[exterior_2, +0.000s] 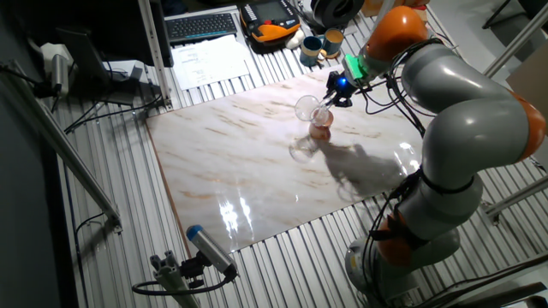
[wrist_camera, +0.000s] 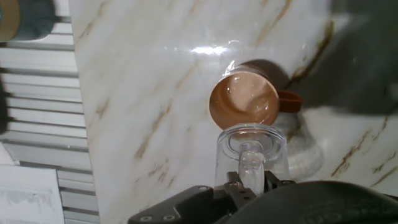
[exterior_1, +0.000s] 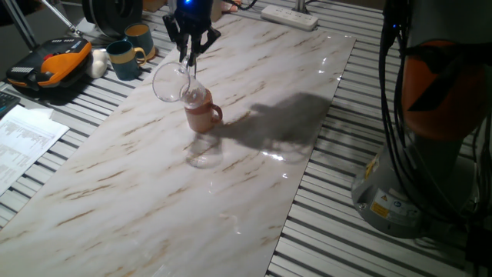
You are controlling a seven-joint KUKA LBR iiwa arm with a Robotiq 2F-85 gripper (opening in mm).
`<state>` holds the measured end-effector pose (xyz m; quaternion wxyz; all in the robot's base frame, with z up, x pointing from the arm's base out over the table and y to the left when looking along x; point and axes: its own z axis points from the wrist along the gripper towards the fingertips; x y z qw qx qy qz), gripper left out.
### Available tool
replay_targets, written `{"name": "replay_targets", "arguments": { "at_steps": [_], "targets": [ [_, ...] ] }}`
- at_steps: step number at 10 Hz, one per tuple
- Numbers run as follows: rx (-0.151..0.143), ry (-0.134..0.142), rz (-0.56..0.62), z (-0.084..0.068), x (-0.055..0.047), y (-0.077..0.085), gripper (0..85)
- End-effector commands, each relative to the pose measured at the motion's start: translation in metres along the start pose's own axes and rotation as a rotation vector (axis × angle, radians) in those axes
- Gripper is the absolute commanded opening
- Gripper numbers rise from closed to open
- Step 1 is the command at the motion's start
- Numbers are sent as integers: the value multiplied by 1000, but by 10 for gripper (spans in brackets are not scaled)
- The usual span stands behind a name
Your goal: Pour the water from one cup into another empty cup
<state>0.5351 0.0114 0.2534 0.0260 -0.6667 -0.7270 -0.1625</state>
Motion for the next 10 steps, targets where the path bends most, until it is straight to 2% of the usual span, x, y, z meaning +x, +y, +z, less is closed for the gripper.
{"name": "replay_targets", "arguments": {
  "at_steps": [1, 4, 5, 6, 7, 8, 10],
  "targets": [
    [-2, 3, 0, 1, 2, -2, 0],
    [29, 0, -24, 5, 10, -12, 0],
    [54, -9, -40, 5, 11, -13, 0],
    [91, -23, -61, 5, 12, -14, 0],
    [99, -26, -63, 6, 13, -15, 0],
    [104, -21, -66, 7, 14, -15, 0],
    [68, 9, -43, 11, 16, -19, 0]
  ]
}}
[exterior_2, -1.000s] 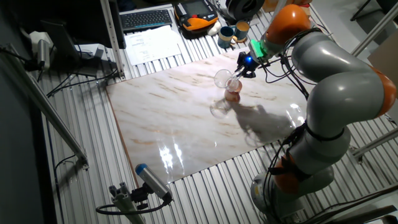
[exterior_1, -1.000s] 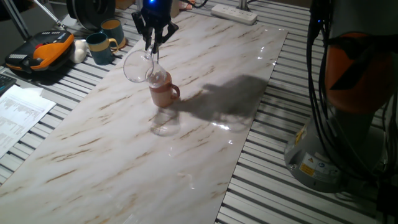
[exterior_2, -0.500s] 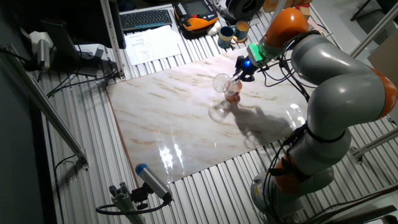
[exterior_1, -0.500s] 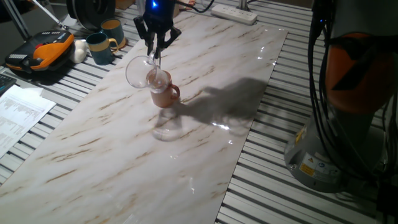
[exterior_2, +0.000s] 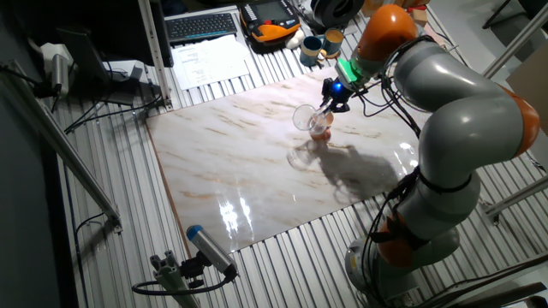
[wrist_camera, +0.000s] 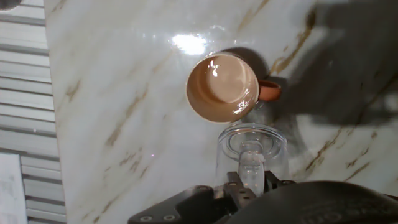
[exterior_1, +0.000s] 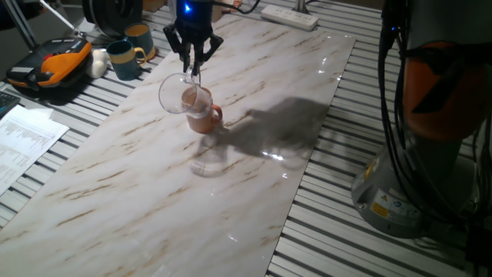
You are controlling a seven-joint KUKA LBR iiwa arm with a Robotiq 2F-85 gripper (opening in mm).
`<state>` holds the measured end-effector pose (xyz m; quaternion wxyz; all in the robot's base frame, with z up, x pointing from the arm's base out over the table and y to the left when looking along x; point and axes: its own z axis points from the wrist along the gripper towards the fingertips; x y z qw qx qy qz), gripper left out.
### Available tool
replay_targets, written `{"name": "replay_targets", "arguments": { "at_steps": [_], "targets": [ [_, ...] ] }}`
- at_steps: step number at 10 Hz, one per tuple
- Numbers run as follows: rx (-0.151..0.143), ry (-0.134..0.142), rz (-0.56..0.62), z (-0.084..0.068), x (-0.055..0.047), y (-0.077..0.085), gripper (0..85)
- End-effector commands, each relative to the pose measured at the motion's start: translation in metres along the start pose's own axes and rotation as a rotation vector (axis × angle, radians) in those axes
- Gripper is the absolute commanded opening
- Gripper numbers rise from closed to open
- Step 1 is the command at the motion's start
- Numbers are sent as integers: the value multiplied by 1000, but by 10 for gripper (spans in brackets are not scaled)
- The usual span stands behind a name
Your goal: Pour the water from one cup into another empty cup
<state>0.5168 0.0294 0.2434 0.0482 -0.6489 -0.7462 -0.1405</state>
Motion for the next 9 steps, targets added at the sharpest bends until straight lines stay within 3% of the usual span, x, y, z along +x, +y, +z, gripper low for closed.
{"name": "replay_targets", "arguments": {
  "at_steps": [1, 3, 6, 7, 9],
  "targets": [
    [3, 1, 2, 2, 2, -2, 0],
    [5, 10, 1, 7, 6, -9, 0],
    [-70, 76, 23, 10, 8, -11, 0],
    [-62, 80, 18, 12, 7, -10, 0],
    [26, 47, -8, 19, 6, -7, 0]
  ]
}}
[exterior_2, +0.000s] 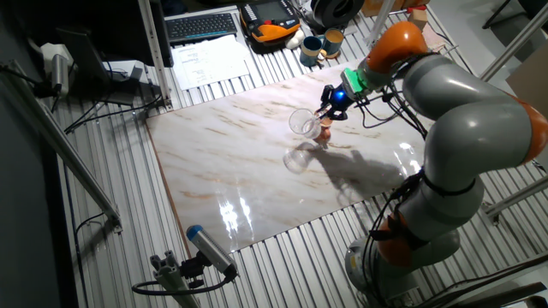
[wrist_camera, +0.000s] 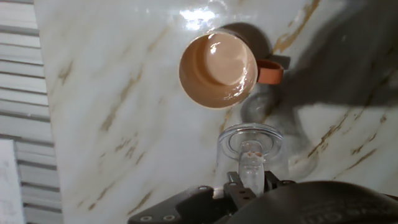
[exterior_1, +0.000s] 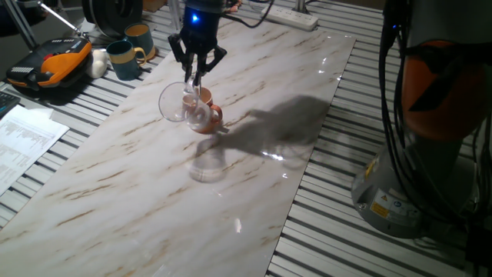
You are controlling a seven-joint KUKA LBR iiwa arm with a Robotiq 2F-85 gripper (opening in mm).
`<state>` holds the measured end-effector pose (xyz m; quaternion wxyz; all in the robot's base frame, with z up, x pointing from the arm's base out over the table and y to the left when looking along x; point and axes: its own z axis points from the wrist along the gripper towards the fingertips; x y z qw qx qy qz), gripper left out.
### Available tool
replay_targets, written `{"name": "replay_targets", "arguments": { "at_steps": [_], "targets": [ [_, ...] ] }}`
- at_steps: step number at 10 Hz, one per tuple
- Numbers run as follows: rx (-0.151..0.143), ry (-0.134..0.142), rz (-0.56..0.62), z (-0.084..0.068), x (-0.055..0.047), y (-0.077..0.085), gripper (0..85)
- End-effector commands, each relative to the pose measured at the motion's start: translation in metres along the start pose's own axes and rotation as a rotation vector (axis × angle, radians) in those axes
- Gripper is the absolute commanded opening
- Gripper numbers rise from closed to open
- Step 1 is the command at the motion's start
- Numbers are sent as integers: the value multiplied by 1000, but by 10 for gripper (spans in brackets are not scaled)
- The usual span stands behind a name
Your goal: Pour the water from one cup into another empty cup
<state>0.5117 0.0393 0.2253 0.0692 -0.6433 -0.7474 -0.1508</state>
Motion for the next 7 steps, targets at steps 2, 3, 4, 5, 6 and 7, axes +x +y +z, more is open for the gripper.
{"name": "replay_targets", "arguments": {
  "at_steps": [2, 3, 4, 5, 6, 7],
  "targets": [
    [-50, 42, 36, 1, -1, 0, 0],
    [-40, 42, 36, 1, -1, 0, 0],
    [-61, 26, 68, 0, -1, 0, 0],
    [-93, 23, 97, 0, -1, 0, 0],
    [-102, 30, 109, 0, -1, 0, 0],
    [-105, 29, 122, 1, -1, 1, 0]
  ]
}}
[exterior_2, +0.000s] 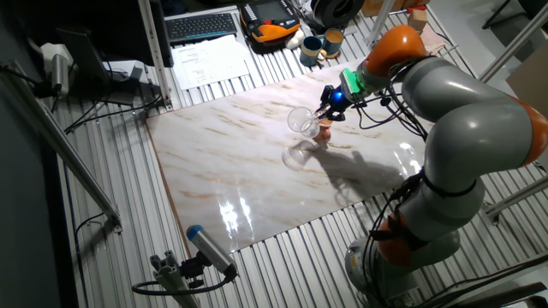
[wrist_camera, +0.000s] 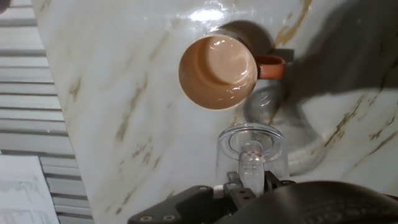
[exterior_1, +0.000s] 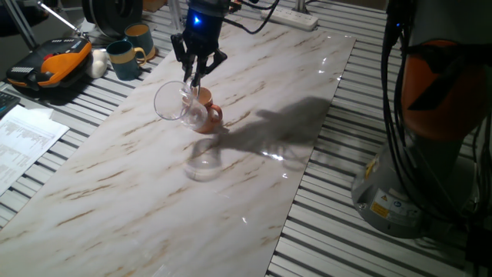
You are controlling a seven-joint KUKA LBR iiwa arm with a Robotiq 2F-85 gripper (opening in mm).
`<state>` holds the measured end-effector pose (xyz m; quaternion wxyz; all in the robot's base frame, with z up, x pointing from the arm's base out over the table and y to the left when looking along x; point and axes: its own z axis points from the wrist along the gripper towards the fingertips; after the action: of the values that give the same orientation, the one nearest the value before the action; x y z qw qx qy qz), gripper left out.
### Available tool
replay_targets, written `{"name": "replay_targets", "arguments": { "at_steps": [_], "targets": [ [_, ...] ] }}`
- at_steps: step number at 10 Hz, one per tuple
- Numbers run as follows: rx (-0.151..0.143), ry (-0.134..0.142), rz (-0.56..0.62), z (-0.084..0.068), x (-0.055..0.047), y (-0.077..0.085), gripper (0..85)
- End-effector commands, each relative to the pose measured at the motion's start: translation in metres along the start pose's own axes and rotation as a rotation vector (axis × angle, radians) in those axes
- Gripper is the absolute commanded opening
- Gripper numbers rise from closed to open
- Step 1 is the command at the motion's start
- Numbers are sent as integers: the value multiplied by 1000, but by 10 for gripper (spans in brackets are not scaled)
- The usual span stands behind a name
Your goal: Pour the water from one cup into another empty cup
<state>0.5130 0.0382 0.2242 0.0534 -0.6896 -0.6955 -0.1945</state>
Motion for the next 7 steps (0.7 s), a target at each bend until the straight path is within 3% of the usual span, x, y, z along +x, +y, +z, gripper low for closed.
{"name": "replay_targets", "arguments": {
  "at_steps": [1, 3, 4, 7],
  "targets": [
    [-11, -13, 17, 0, 0, 1, 0],
    [-27, -22, 38, 0, 0, 1, 0],
    [-52, -21, 56, 0, 0, 0, 0],
    [-98, 33, 69, -2, 3, -4, 0]
  ]
}}
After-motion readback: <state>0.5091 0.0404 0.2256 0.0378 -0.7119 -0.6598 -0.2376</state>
